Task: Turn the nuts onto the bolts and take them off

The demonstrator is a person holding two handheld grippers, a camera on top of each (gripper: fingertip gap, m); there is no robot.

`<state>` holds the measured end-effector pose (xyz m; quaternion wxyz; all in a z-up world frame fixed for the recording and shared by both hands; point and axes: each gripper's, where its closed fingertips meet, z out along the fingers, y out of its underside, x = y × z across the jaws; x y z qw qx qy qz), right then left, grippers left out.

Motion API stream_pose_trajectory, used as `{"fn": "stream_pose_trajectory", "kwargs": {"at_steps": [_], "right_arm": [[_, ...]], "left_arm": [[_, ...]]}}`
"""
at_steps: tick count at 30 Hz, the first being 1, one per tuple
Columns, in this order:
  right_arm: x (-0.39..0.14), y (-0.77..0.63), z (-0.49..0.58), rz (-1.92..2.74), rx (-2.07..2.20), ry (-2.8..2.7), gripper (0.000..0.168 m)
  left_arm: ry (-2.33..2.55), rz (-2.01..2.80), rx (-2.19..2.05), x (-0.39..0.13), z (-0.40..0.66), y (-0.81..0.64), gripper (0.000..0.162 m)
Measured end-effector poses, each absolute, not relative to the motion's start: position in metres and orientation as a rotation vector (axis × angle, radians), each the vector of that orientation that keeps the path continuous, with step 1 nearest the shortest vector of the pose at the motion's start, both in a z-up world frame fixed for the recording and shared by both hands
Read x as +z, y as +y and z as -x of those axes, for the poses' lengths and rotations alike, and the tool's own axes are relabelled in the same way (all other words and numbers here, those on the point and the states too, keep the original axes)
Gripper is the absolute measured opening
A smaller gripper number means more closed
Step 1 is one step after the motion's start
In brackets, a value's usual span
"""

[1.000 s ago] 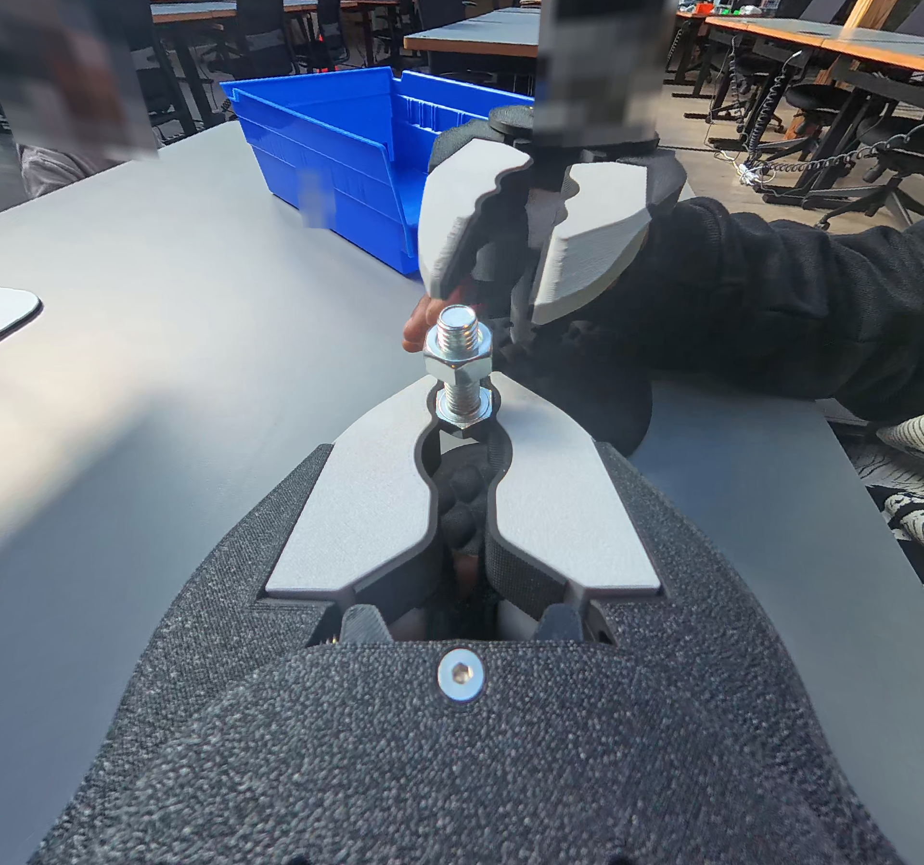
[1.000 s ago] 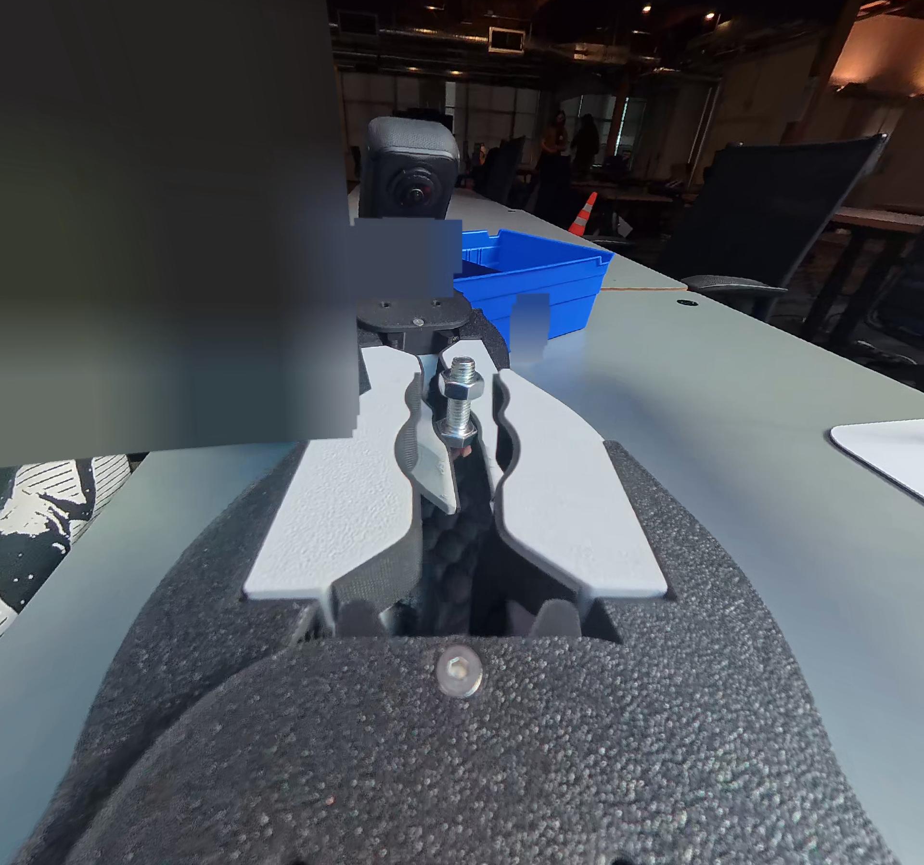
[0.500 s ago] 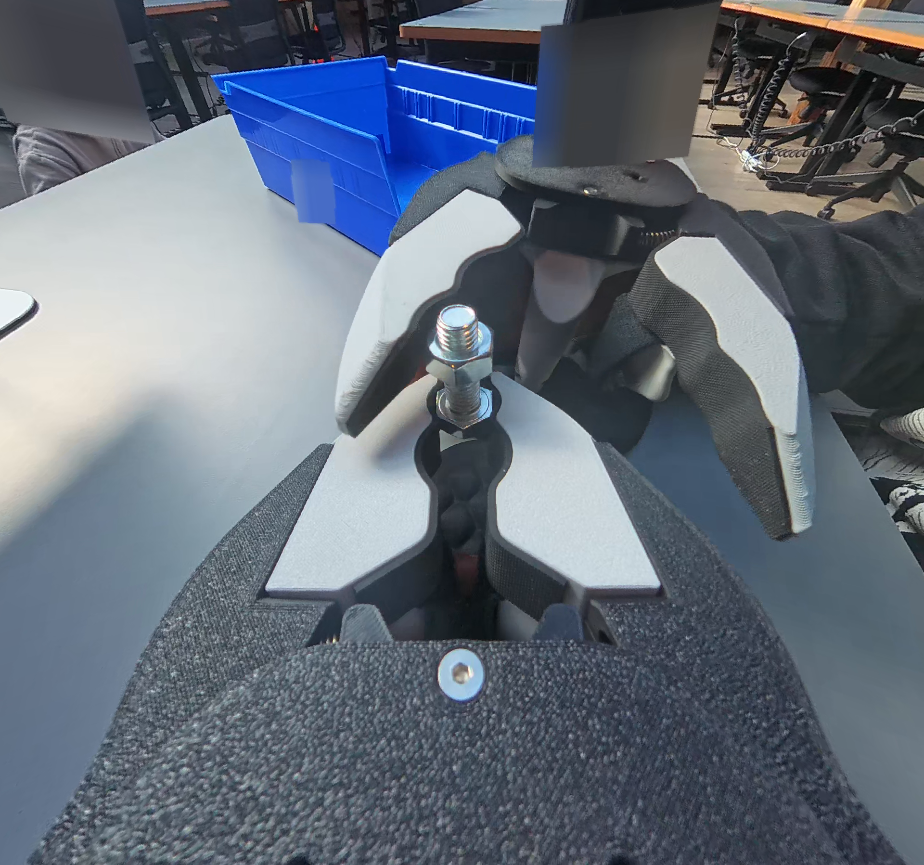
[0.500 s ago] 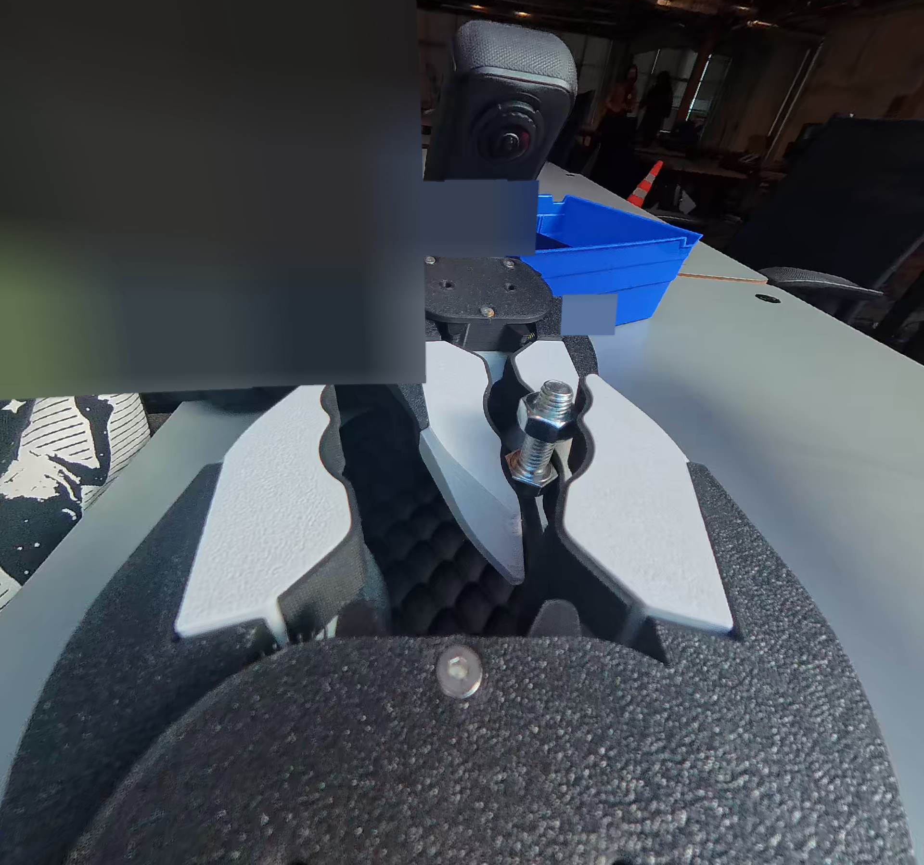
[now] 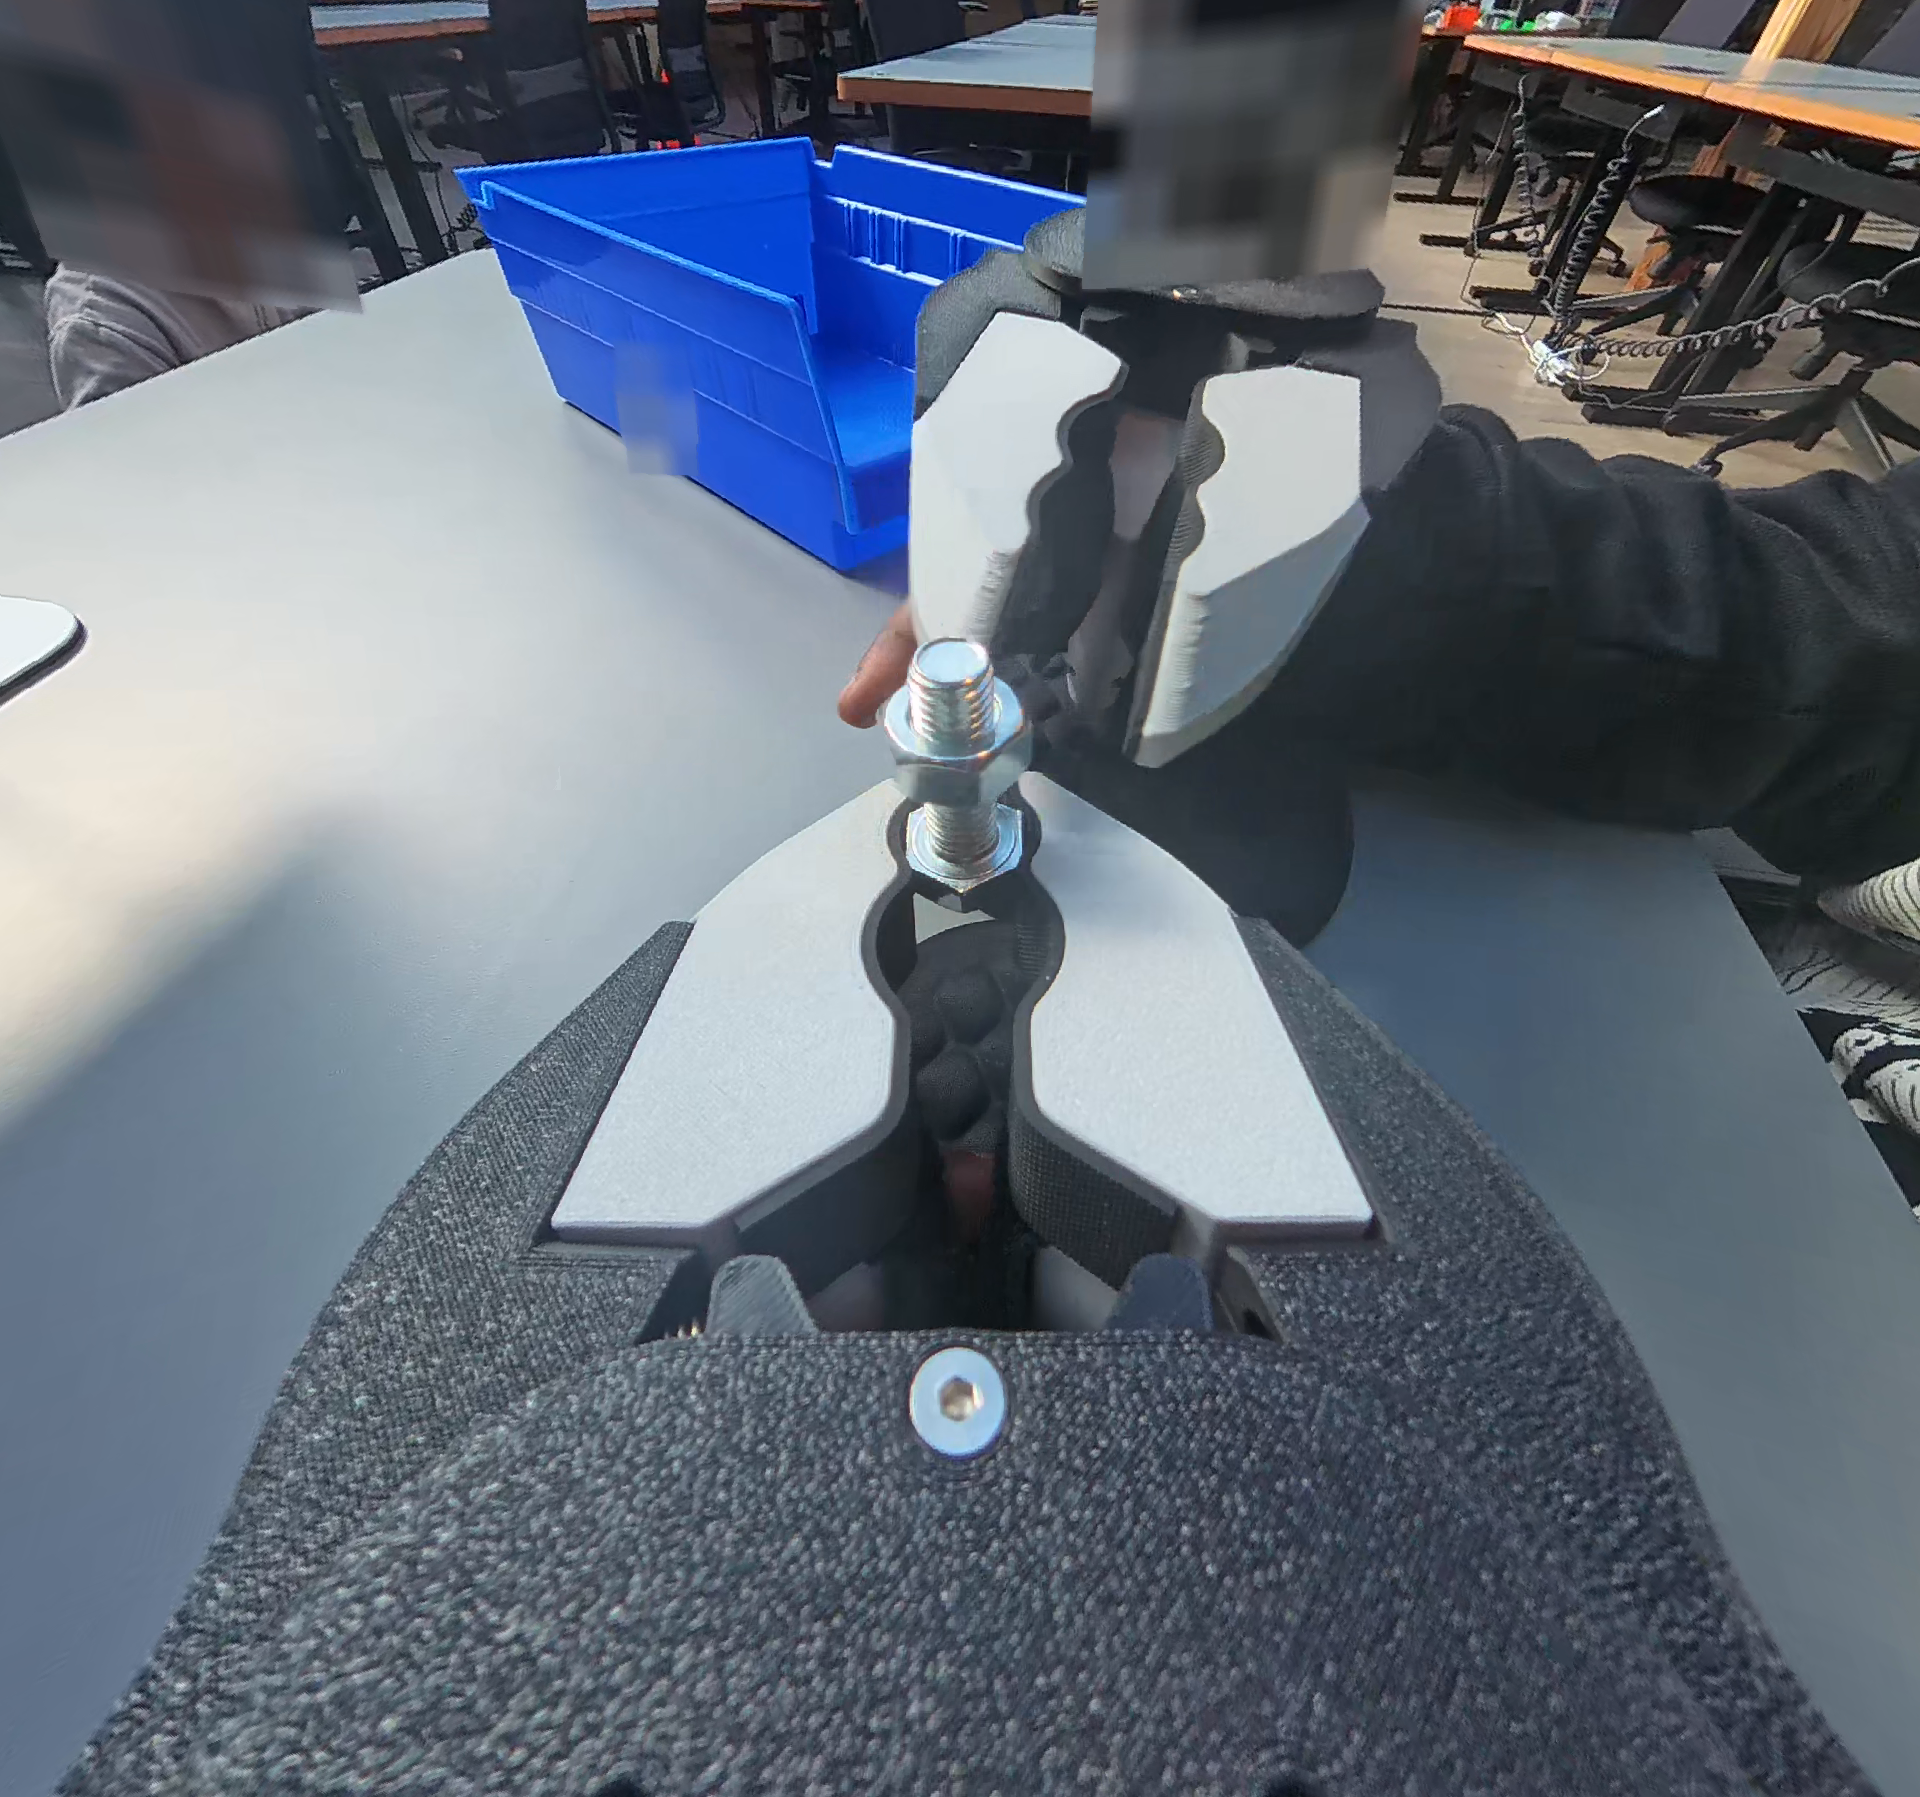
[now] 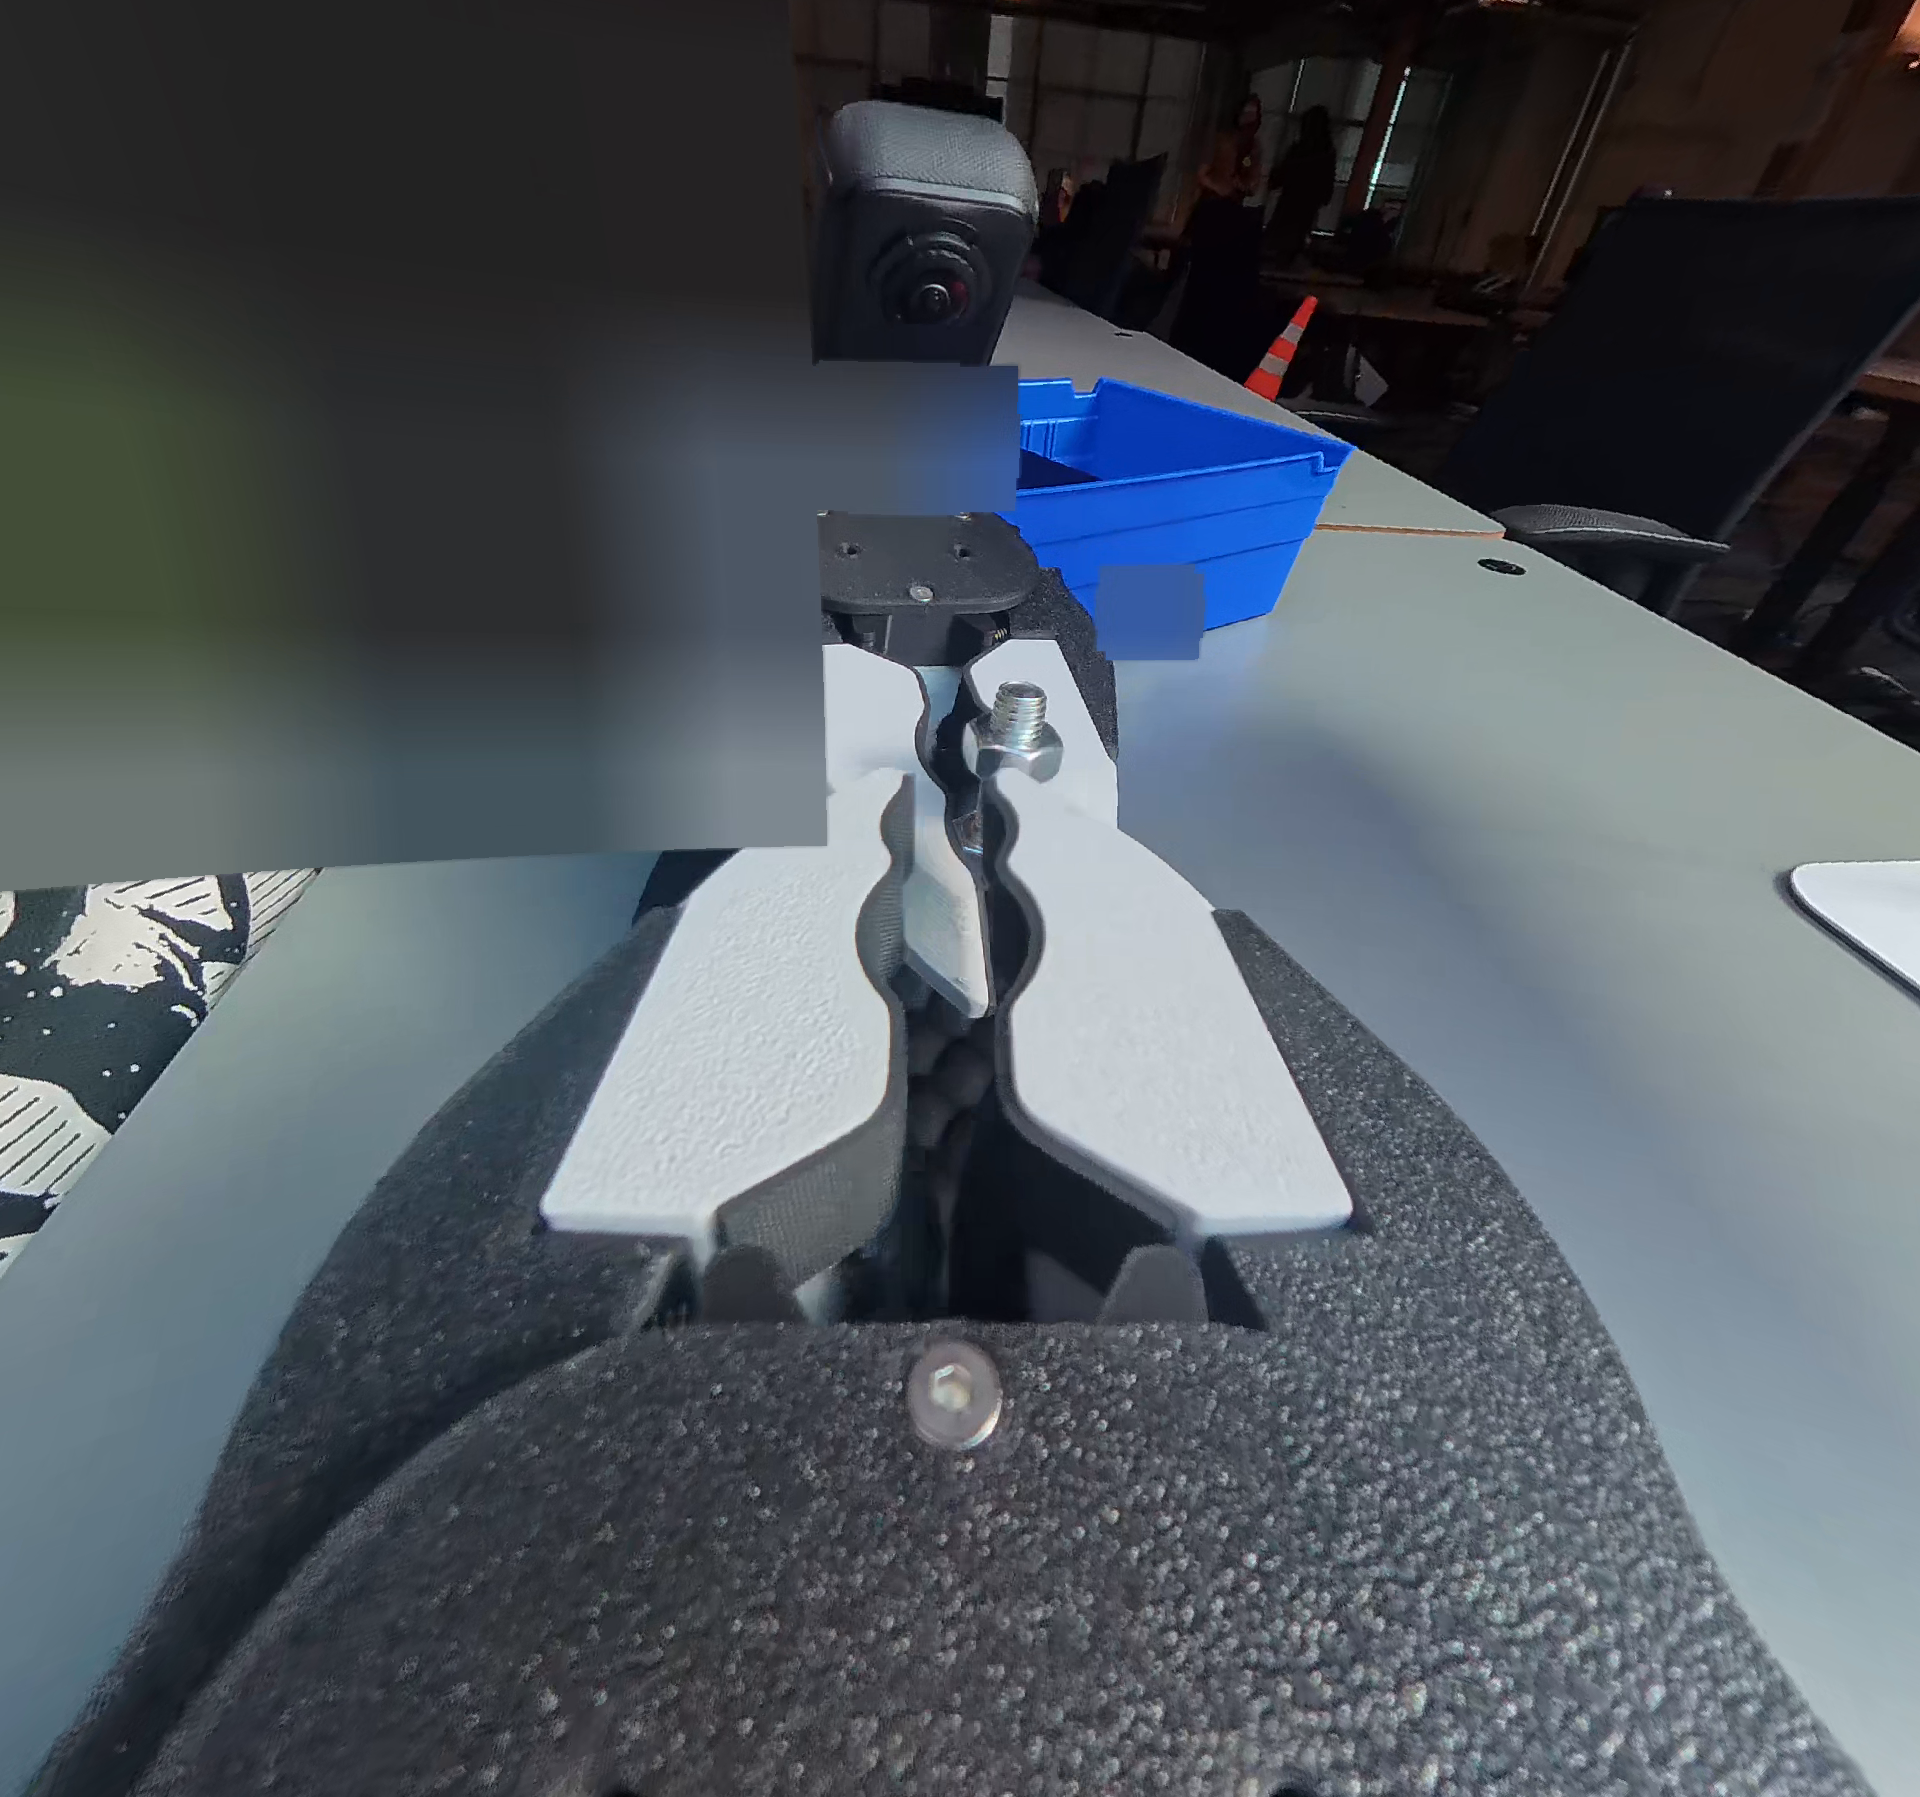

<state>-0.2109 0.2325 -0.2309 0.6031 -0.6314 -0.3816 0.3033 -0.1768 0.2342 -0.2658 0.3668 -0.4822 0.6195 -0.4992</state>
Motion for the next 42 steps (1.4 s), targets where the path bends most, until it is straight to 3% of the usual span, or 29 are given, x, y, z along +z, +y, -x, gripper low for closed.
{"fn": "stream_pose_trajectory", "kwargs": {"at_steps": [5,15,20,27,42], "right_arm": [[-0.222,0.231,0.205,1.423,0.718,-0.851,0.007],[-0.228,0.244,0.229,1.405,0.723,-0.814,0.085],[-0.234,0.242,0.246,1.414,0.719,-0.874,0.094],[-0.238,0.239,0.246,1.434,0.705,-0.912,0.079],[-0.230,0.236,0.208,1.464,0.663,-0.864,0.010]], "left_arm": [[1.594,1.240,-1.282,-0.266,0.177,0.234,0.014],[1.600,1.238,-1.277,-0.266,0.176,0.234,0.014],[1.610,1.237,-1.268,-0.267,0.176,0.233,0.014],[1.601,1.239,-1.273,-0.267,0.176,0.234,0.014],[1.587,1.243,-1.284,-0.265,0.177,0.235,0.014]]}}
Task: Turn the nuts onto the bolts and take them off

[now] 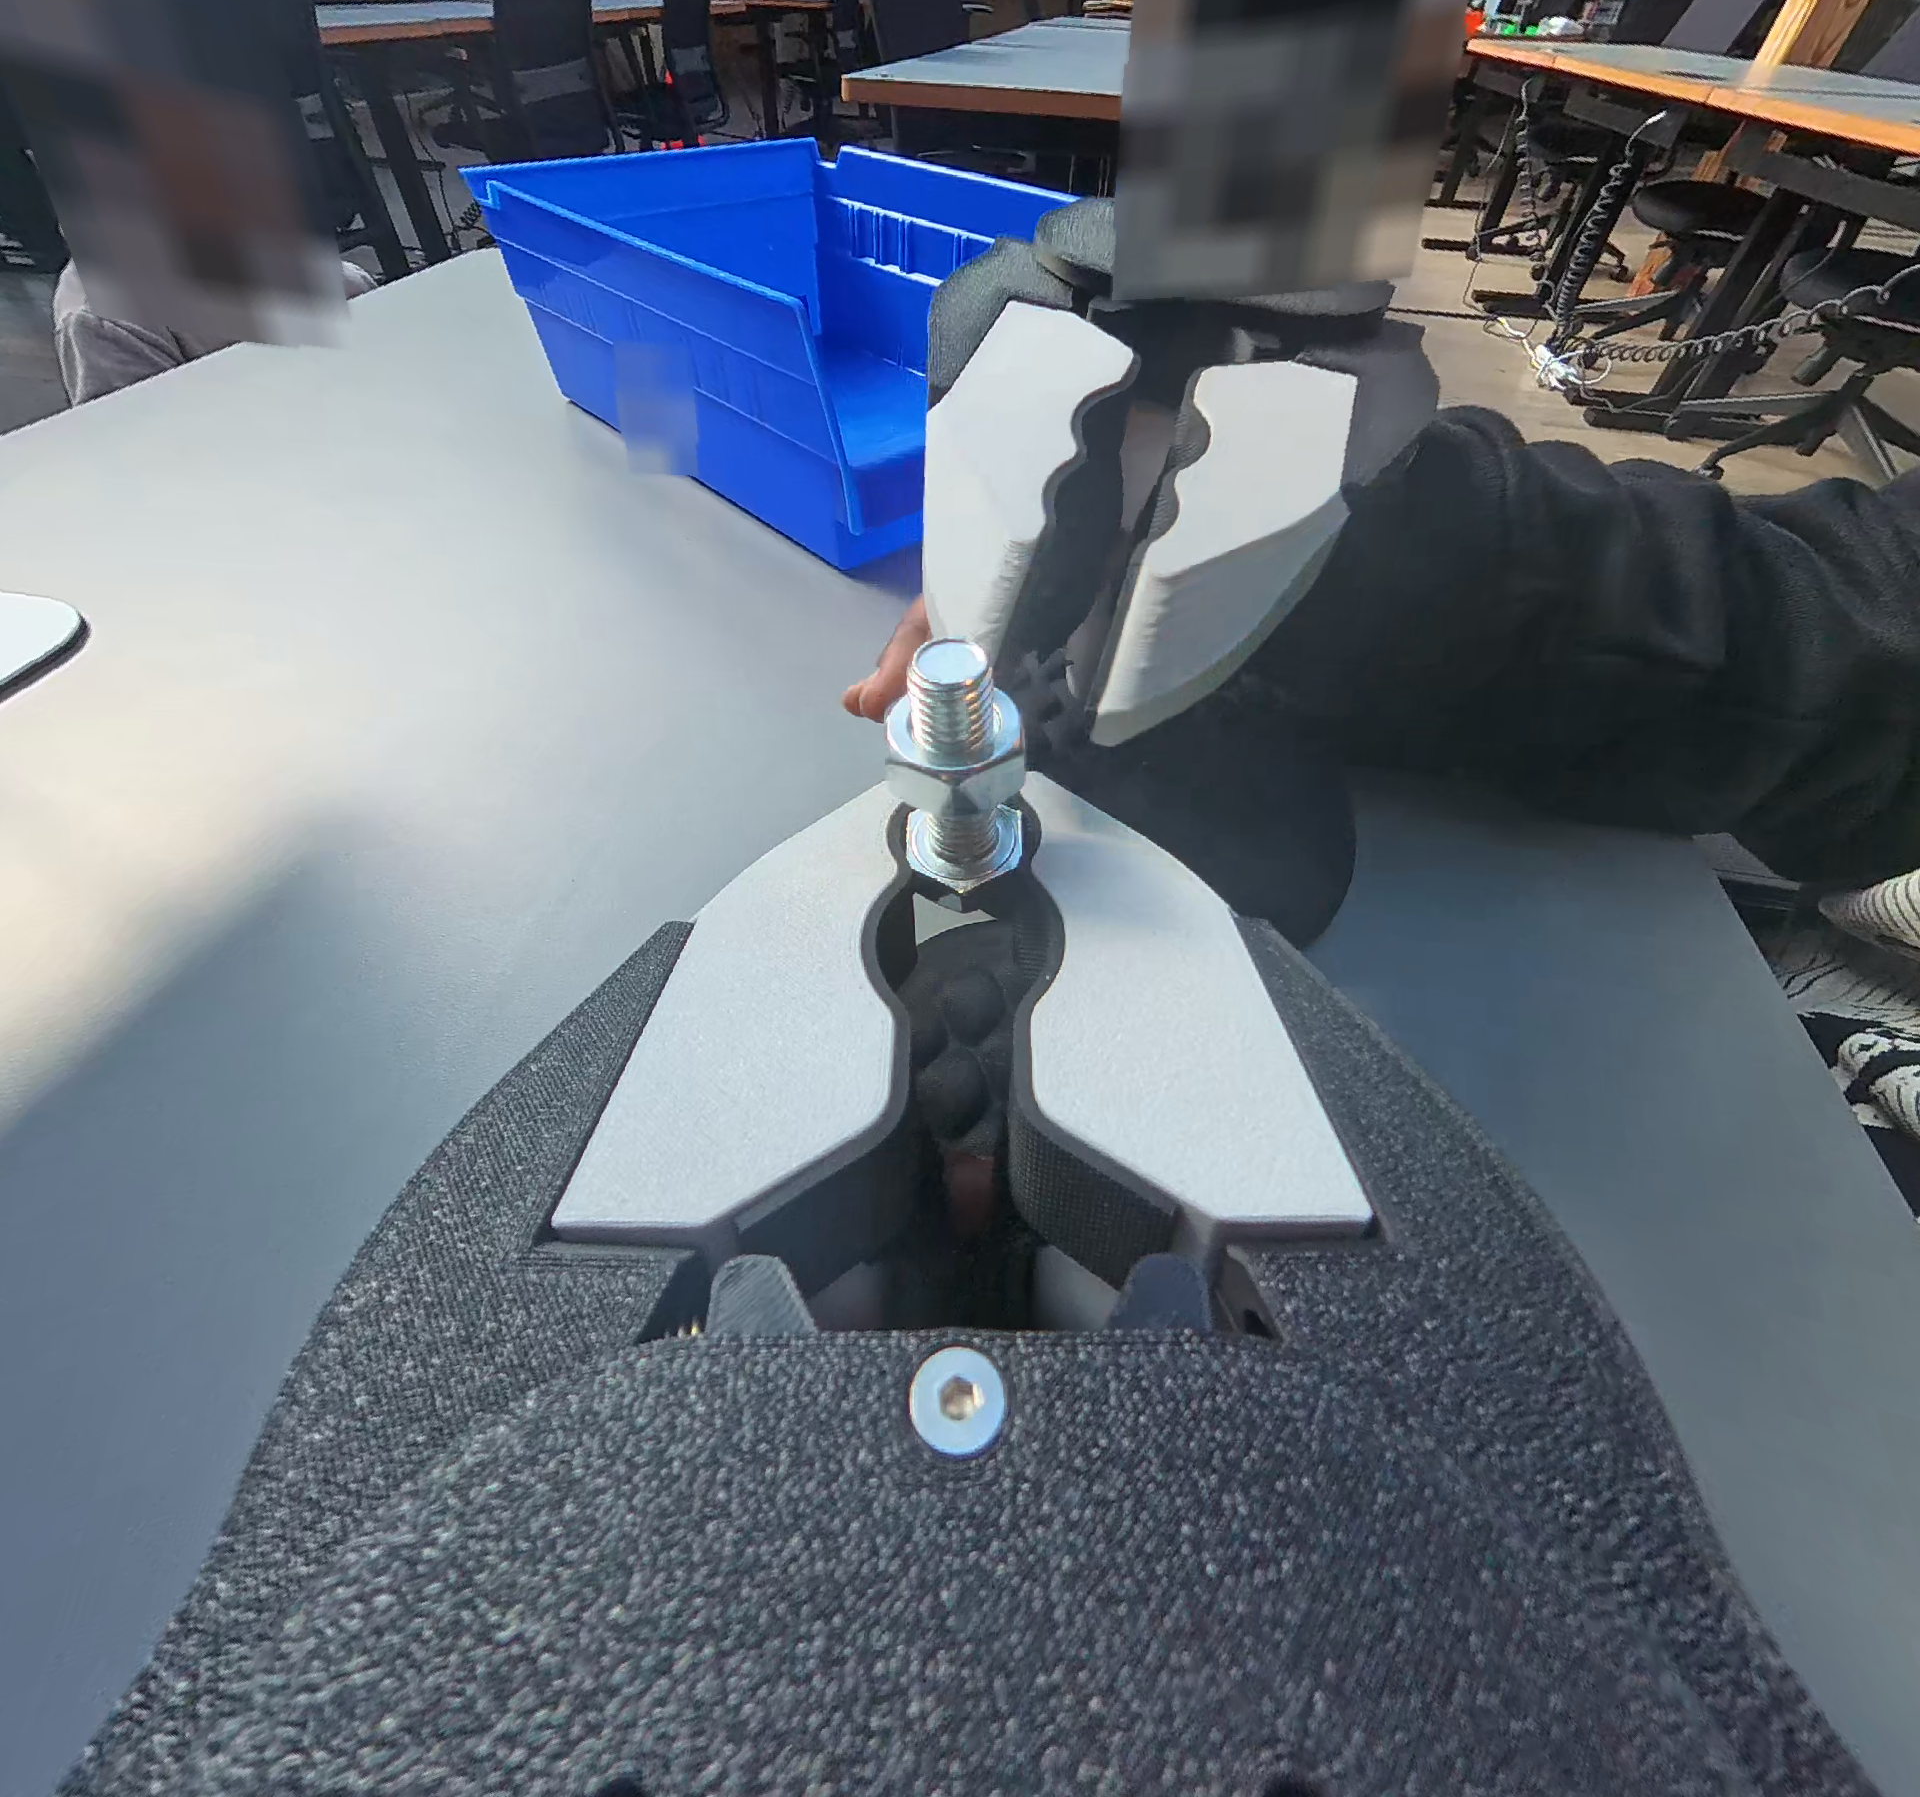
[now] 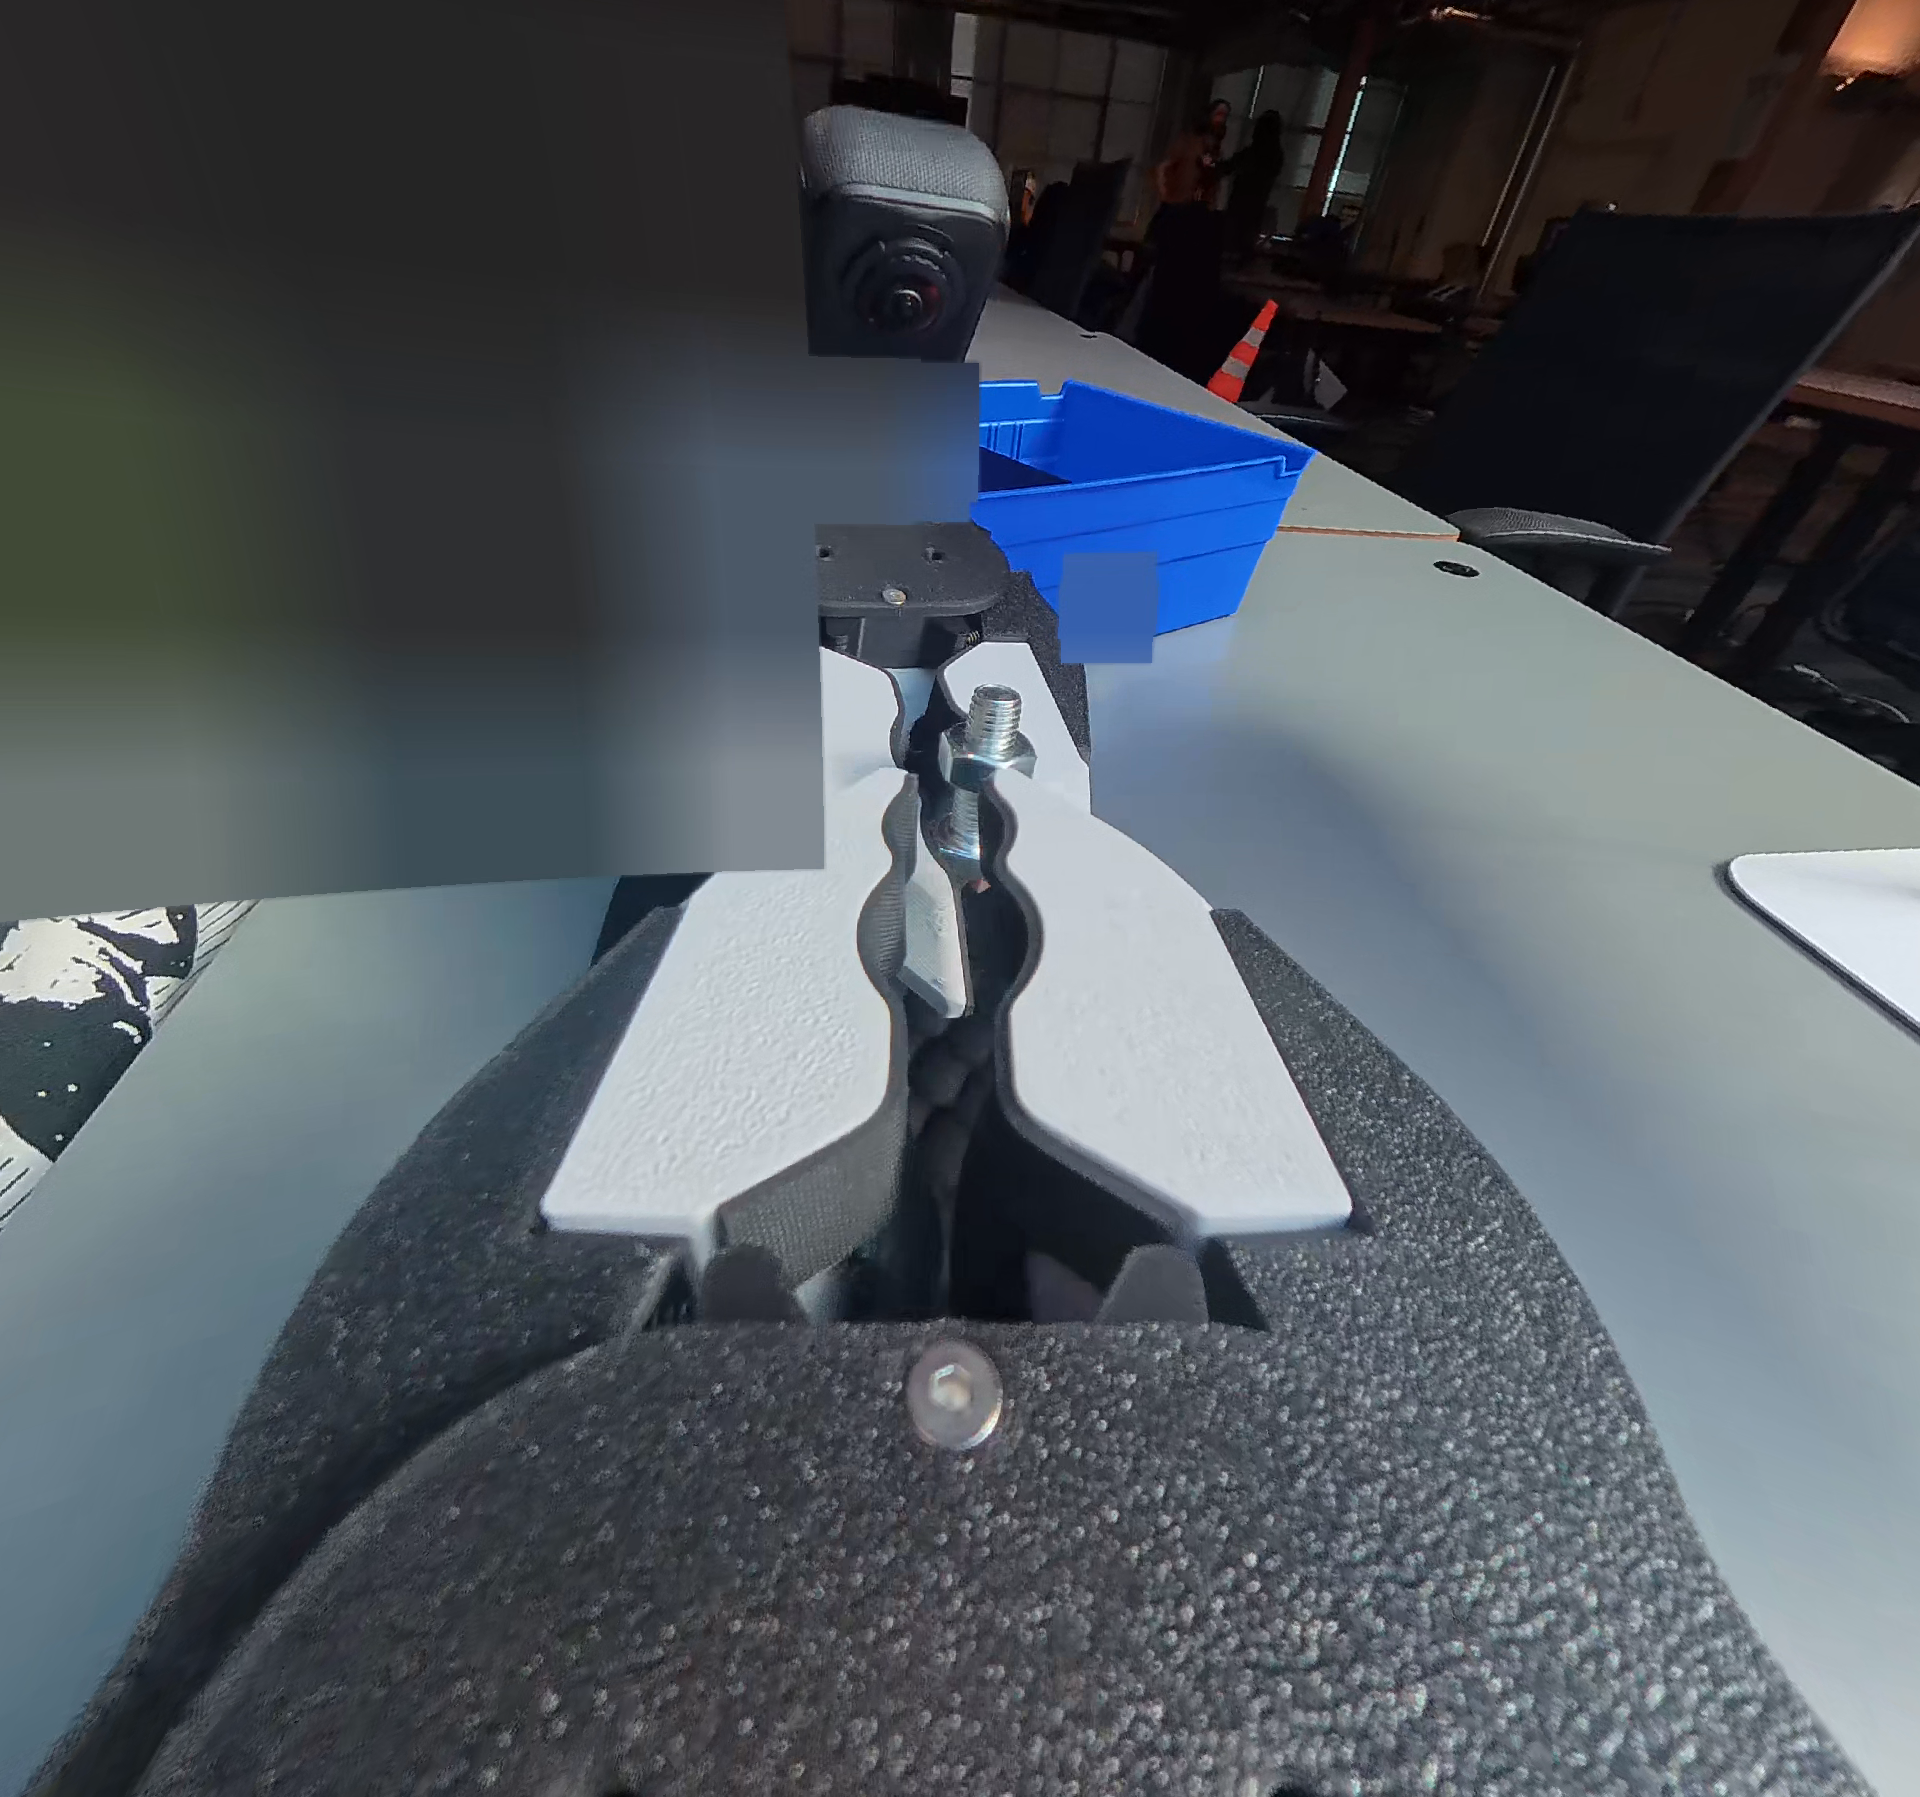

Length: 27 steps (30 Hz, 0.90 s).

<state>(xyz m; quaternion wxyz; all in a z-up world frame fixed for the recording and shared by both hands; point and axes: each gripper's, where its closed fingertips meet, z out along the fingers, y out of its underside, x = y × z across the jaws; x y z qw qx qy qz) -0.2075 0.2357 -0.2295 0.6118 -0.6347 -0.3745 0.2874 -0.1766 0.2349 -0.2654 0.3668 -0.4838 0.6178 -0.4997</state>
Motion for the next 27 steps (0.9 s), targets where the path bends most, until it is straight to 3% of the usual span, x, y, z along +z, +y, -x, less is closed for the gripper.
{"fn": "stream_pose_trajectory", "kwargs": {"at_steps": [3,7,11,15,24,27], "right_arm": [[-0.222,0.240,0.203,1.432,0.661,-0.797,0.019],[-0.220,0.245,0.214,1.392,0.687,-0.770,0.061],[-0.236,0.242,0.235,1.439,0.684,-0.874,0.071],[-0.241,0.240,0.239,1.457,0.666,-0.921,0.066],[-0.236,0.236,0.215,1.494,0.653,-0.893,0.032],[-0.231,0.227,0.209,1.471,0.659,-0.917,0.013]], "left_arm": [[1.592,1.242,-1.280,-0.266,0.176,0.235,0.014],[1.598,1.240,-1.278,-0.266,0.176,0.234,0.014],[1.606,1.238,-1.269,-0.267,0.176,0.233,0.014],[1.600,1.239,-1.274,-0.267,0.176,0.234,0.014],[1.594,1.238,-1.281,-0.266,0.177,0.234,0.014],[1.588,1.245,-1.284,-0.266,0.177,0.235,0.014]]}}
